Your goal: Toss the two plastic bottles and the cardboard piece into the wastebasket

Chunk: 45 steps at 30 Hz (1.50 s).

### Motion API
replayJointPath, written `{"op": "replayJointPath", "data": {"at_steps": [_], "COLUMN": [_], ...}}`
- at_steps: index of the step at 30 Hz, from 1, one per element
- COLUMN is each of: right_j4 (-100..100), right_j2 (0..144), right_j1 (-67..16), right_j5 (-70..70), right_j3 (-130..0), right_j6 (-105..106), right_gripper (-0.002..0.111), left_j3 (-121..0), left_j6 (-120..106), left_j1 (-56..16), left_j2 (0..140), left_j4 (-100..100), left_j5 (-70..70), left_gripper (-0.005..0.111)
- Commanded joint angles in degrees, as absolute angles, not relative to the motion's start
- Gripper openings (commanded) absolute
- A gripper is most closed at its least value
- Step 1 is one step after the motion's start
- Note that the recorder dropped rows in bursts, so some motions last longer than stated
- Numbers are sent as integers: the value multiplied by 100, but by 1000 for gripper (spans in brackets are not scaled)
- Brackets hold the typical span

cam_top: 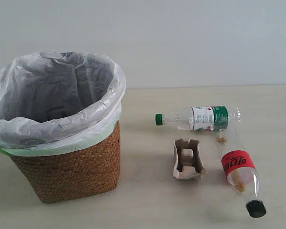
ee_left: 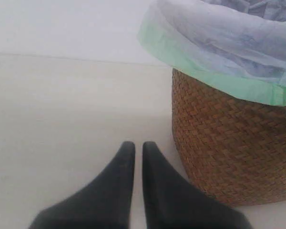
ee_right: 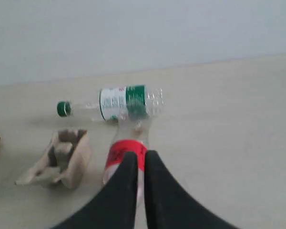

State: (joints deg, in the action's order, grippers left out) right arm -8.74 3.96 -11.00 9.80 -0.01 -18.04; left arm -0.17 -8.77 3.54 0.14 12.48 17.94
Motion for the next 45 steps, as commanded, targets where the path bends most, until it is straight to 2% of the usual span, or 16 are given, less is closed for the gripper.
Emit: {"op": "replayJointPath", "data": {"at_steps": [1,13,16,28,32,35,36,38,40,41,42,43,45], "right_j4": [-953,-859,-823,-997,-997,-997,-997,-997,-971,-973,-973,-973,-931], "right_j2": [412,412,412,412,811,1751,2070,2668,3579,3931,4154,4453,4814], "right_j1": [-1089,-1089,-1089,-1089,-1089,-1089,-1089,-1089,-1089,-1089,-1089,-1089,-1089], "right_j5": [41,-2996,-3309,-1966,-400,1152,1468,2041,3008,3372,3612,3893,4256], "right_j3": [0,0,-61,-1957,-2996,-4097,-4328,-4854,-5512,-5697,-5834,-6006,-6135], "right_j6": [-1744,-2077,-2473,-2761,-2446,-1880,-1577,-1133,-1065,-1037,-985,-818,-799], "right_gripper": [3,3,3,3,3,3,6,22,70,86,97,105,105], "left_j3": [0,0,0,0,0,0,0,0,0,0,0,0,0], "left_j6": [-827,-827,-827,-827,-827,-827,-827,-827,-827,-827,-827,-827,-827], "left_j1": [375,375,375,375,375,375,375,375,375,375,375,375,375], "left_j2": [0,0,0,0,0,0,0,0,0,0,0,0,0], "left_j4": [1237,1237,1237,1237,1237,1237,1237,1237,1237,1237,1237,1237,1237], "left_j5": [1779,1779,1779,1779,1779,1779,1779,1779,1779,1779,1779,1779,1779], "left_gripper": [6,6,6,6,6,6,6,6,6,6,6,6,6]}}
